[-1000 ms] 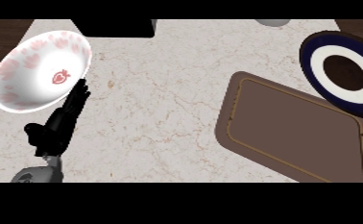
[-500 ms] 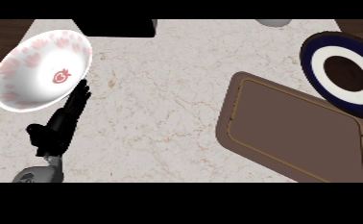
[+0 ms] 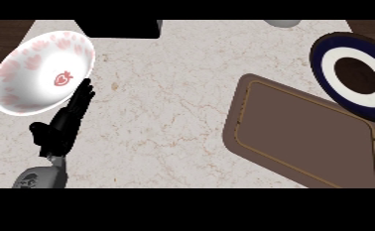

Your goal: Pick the tomato from the tray and place it in the plate

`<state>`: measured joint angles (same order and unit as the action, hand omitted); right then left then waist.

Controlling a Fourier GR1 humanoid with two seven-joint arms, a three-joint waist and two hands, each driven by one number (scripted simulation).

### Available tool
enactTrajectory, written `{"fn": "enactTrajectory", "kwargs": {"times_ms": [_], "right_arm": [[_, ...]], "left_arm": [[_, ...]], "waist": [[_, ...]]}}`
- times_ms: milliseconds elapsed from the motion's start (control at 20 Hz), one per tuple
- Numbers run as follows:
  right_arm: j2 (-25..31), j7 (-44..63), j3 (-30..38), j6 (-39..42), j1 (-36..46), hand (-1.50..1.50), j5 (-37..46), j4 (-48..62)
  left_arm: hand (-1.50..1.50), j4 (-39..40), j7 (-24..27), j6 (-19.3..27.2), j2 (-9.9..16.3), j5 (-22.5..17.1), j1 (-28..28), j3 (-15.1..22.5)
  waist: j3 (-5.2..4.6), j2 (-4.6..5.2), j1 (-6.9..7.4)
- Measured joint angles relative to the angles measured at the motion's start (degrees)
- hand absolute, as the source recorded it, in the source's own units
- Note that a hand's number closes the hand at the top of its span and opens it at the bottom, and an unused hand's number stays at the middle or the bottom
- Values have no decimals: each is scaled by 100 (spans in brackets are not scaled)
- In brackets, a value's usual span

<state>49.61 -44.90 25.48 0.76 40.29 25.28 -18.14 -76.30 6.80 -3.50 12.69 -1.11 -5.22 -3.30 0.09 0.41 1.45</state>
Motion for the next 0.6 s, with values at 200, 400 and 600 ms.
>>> {"fn": "enactTrajectory", "kwargs": {"times_ms": [200,400,600], "right_arm": [[-287,453,232,-47,327,-150,-263,252],[-458,915,226,-297,565,-150,-257,452],[-588,1223,289,-271,702,-150,-351,631]], "left_arm": [[0,-92,-23,-3,-44,30,80,50],[0,-112,-73,-14,-29,35,6,16],[0,22,56,-31,-45,62,9,-17]], "waist": [[2,6,32],[2,15,39],[3,23,36]]}}
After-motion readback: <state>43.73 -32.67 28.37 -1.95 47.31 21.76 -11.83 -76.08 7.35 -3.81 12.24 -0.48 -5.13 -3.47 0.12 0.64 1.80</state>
